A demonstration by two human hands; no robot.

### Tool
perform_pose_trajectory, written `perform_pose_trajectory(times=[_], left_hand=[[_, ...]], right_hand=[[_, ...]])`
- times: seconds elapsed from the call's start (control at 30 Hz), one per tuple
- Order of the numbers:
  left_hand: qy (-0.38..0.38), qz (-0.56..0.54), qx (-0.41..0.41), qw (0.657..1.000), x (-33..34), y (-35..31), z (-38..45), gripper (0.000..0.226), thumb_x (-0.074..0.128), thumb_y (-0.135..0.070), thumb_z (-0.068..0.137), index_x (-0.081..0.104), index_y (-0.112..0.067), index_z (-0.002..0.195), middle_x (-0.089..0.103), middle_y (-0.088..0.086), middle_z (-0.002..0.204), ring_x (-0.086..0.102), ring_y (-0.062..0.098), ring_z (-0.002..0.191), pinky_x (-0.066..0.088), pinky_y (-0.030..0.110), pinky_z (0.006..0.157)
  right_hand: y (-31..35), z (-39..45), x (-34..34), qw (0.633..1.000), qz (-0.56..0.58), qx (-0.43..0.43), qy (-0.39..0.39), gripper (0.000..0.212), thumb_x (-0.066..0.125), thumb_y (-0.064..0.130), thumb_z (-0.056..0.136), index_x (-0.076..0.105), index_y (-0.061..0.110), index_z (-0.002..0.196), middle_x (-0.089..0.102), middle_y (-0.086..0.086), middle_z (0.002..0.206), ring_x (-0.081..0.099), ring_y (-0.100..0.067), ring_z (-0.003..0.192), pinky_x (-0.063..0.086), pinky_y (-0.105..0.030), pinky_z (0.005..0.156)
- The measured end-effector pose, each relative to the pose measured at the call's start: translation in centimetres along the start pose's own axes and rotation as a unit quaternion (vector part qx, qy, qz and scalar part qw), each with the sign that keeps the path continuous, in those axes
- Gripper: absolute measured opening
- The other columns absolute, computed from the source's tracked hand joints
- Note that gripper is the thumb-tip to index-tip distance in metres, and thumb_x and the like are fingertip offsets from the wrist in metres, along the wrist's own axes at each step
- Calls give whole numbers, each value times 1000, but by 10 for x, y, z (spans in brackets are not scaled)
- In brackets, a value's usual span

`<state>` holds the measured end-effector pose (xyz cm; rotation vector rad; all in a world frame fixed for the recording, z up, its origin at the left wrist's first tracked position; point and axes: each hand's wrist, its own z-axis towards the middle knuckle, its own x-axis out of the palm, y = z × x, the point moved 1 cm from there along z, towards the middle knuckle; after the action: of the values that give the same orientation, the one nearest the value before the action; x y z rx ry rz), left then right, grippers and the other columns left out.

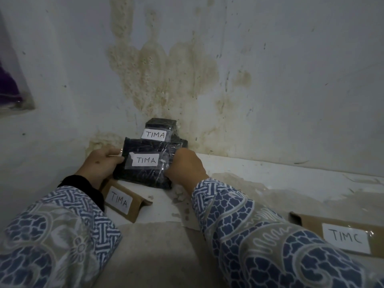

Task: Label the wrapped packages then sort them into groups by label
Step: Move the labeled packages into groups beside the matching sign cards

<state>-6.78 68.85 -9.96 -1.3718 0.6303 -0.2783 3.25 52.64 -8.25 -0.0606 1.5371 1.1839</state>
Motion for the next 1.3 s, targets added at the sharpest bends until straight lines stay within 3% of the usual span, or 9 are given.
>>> perform_pose_trajectory(times=[0.13, 0.3, 0.4, 0.5, 0.57, 0.67, 0.93, 1.13, 1.3], left_hand=[[-18, -15, -20, 1000, -2, 4, -7, 38, 54, -10, 92, 52, -4, 130, 53, 14, 132, 50, 32, 122, 40, 38, 95], [-63, 20, 3, 998, -16, 5, -18, 37, 51, -11, 94, 50, -1, 130, 51, 10, 131, 47, 26, 120, 35, 31, 88], [-86, 91, 44, 991, -25, 0, -25, 38, 53, -13, 93, 52, -2, 129, 50, 17, 136, 47, 33, 124, 36, 34, 95], [-99, 152, 70, 981, -24, -10, -37, 36, 54, -13, 92, 53, -4, 127, 49, 17, 137, 44, 35, 126, 36, 42, 103], [-117, 194, 104, 969, -17, -19, -46, 34, 55, -12, 89, 57, -5, 122, 52, 19, 134, 46, 37, 124, 37, 45, 107], [-139, 218, 157, 953, 11, -42, -71, 32, 57, -11, 85, 60, -6, 116, 49, 21, 132, 43, 38, 123, 34, 43, 107], [93, 158, 318, 930, 130, -101, -174, 23, 51, -8, 89, 61, -13, 108, 55, 3, 118, 48, 17, 114, 37, 29, 99], [234, 84, 327, 912, 208, -112, -266, 18, 52, -6, 90, 65, -14, 99, 62, -5, 97, 57, 10, 92, 43, 13, 76], [306, 63, 293, 903, 262, -108, -329, 18, 51, -8, 92, 64, -13, 102, 63, -2, 99, 58, 12, 94, 45, 16, 81]], right_hand=[[-1, -1, -4, 1000, -4, -8, -4, 18, 60, 10, 83, 50, 9, 67, 49, -3, 68, 49, -20, 62, 39, -25, 56], [-3, -6, -10, 999, -7, -31, -20, 18, 59, 11, 83, 52, 7, 67, 48, -3, 65, 43, -13, 53, 30, -21, 45], [0, -15, -21, 998, -7, -46, -29, 13, 60, 17, 84, 56, 5, 81, 53, -4, 73, 52, -20, 65, 39, -26, 55], [2, -32, -40, 998, -36, -40, -28, 17, 59, 18, 86, 46, 9, 90, 47, 0, 77, 50, -22, 77, 39, -31, 67], [2, -44, -53, 995, -86, -40, -40, 24, 57, 21, 87, 49, 9, 106, 56, -6, 99, 54, -26, 93, 42, -33, 74], [-4, -63, -72, 989, -115, -41, -87, 44, 57, 28, 87, 46, 10, 126, 47, -9, 131, 48, -30, 116, 44, -40, 91], [-56, -132, -134, 979, -136, 21, -153, 44, 60, 30, 84, 51, 12, 123, 41, -7, 137, 43, -30, 121, 45, -44, 94], [-115, -207, -184, 971, -143, 89, -171, 33, 63, 27, 84, 59, 12, 113, 43, -8, 136, 44, -28, 121, 43, -42, 98], [-176, -268, -224, 957, -141, 155, -202, 36, 65, 24, 82, 59, 13, 116, 38, -8, 141, 39, -28, 127, 39, -39, 102]])
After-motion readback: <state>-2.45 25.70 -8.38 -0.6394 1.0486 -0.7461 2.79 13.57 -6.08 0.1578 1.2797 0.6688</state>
